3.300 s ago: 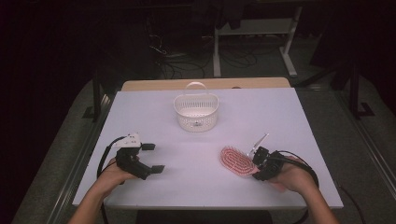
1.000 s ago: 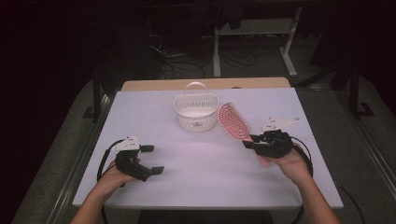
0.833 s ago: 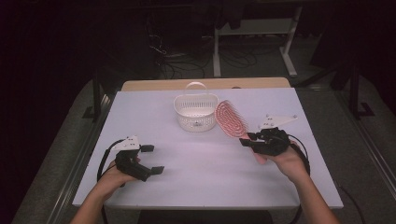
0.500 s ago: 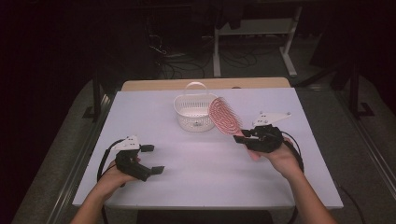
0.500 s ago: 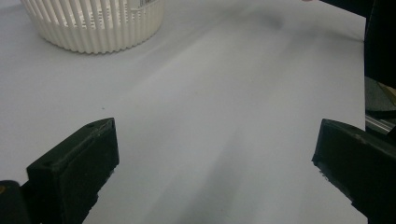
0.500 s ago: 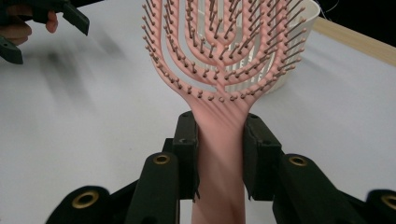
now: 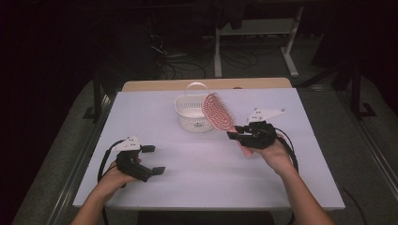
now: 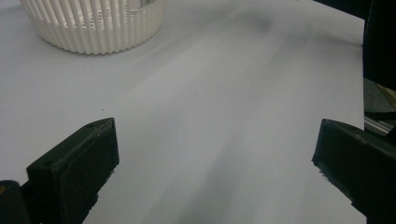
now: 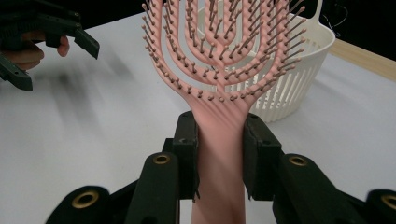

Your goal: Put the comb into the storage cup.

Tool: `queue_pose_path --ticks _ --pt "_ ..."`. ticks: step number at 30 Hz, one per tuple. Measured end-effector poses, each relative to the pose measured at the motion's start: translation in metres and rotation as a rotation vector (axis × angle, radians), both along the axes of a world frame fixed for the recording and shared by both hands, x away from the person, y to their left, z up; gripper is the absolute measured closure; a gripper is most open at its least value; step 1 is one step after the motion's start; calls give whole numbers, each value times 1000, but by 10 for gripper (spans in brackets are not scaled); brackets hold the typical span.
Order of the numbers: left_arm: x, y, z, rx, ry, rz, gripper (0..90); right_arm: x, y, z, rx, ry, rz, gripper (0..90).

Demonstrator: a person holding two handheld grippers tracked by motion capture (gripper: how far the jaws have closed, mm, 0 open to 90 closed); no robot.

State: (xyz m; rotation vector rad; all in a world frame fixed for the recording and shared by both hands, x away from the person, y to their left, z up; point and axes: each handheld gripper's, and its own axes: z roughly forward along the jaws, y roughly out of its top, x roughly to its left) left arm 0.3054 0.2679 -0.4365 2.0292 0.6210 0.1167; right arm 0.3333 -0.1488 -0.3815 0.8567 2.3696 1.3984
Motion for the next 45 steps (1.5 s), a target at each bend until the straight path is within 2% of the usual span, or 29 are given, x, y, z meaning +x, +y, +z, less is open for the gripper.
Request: queue_pose_path --ticks 19,24,36,45 --pt "0 0 2 -15 2 3 0 6 26 -2 14 -28 41 687" --pt "2 -4 6 -28 -5 2 0 5 31 -4 14 -30 59 687" --pt "11 -18 20 -49 -16 -21 0 6 30 -5 16 -37 64 687" --pt "21 -29 30 -56 -13 -15 0 6 27 -4 19 -44 52 687"
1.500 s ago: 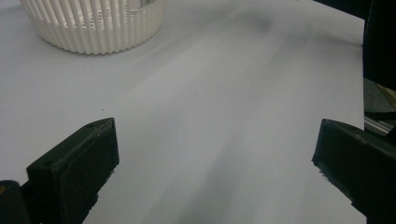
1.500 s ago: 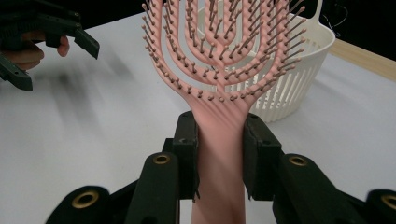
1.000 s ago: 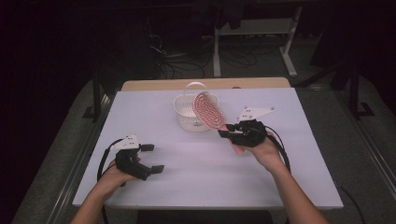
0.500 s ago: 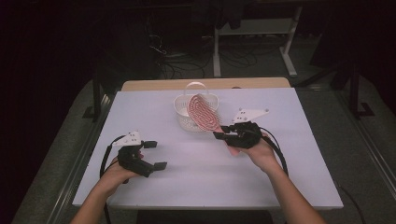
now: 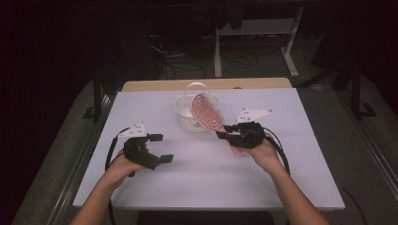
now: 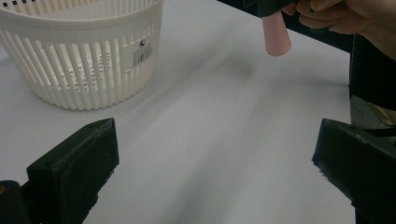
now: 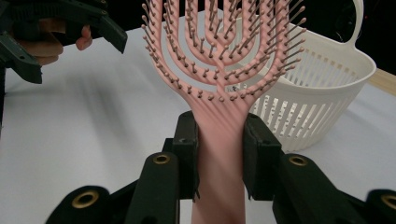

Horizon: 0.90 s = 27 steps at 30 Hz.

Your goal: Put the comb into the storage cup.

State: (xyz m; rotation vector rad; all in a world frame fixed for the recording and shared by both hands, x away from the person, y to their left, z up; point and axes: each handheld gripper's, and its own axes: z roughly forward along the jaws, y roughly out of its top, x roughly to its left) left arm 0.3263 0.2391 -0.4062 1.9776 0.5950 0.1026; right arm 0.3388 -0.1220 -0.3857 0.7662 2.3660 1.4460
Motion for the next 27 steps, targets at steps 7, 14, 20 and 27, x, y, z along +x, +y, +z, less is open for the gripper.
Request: queue_pose_path --ticks 7,14,20,27 --pt "7 -11 6 8 4 -23 0 0 -1 0 4 -5 -4 687" --pt "14 -22 13 15 -8 -43 0 1 -2 1 8 -11 -10 687" --pt "20 -31 15 24 -16 -52 0 1 -2 1 9 -11 -12 687" --pt "27 -38 14 23 -7 -52 0 1 -3 0 5 -13 -17 687"
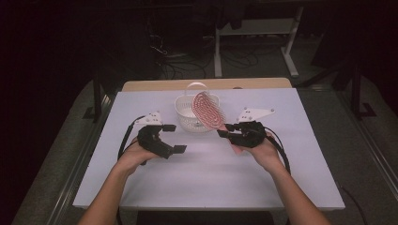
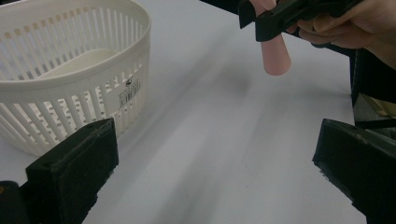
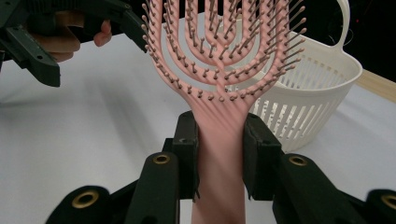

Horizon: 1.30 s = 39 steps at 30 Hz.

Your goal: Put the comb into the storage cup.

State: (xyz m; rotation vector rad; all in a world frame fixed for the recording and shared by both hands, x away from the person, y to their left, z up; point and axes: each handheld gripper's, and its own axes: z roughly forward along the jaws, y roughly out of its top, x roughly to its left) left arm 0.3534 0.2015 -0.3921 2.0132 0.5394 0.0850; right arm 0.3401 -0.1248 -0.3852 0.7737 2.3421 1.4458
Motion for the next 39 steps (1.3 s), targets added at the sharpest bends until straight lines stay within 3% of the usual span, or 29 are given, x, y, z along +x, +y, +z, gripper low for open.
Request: queue_pose_path --ticks 6,10,25,39 --pt "2 1 1 -58 5 18 0 -1 2 -2 -8 -4 3 687" --pt "0 1 2 -75 -1 27 0 -2 4 -4 -11 0 0 687" --pt "-8 -6 2 -62 -12 19 0 -7 17 -22 -27 31 18 687" --pt "-10 -12 3 -88 -4 36 0 -13 29 -27 -40 35 49 687"
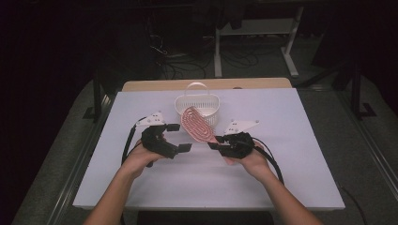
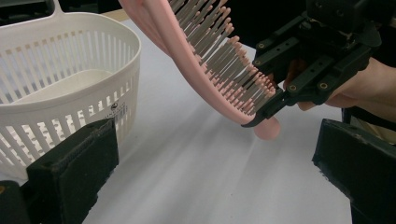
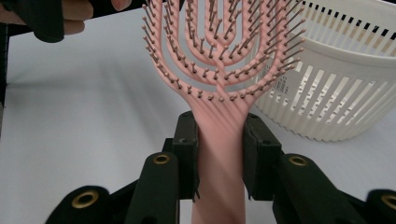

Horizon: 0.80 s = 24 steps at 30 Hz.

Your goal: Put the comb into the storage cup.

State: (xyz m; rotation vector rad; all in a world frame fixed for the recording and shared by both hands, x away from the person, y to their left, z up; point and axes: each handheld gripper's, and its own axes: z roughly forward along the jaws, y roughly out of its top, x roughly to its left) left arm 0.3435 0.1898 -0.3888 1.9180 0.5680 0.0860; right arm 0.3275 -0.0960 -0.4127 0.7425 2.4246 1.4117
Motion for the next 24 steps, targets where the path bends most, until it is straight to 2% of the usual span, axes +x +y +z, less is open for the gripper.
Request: queue_pose_path --ticks 24 --pt "-4 -14 3 21 14 23 0 -11 21 -3 0 2 48 686"
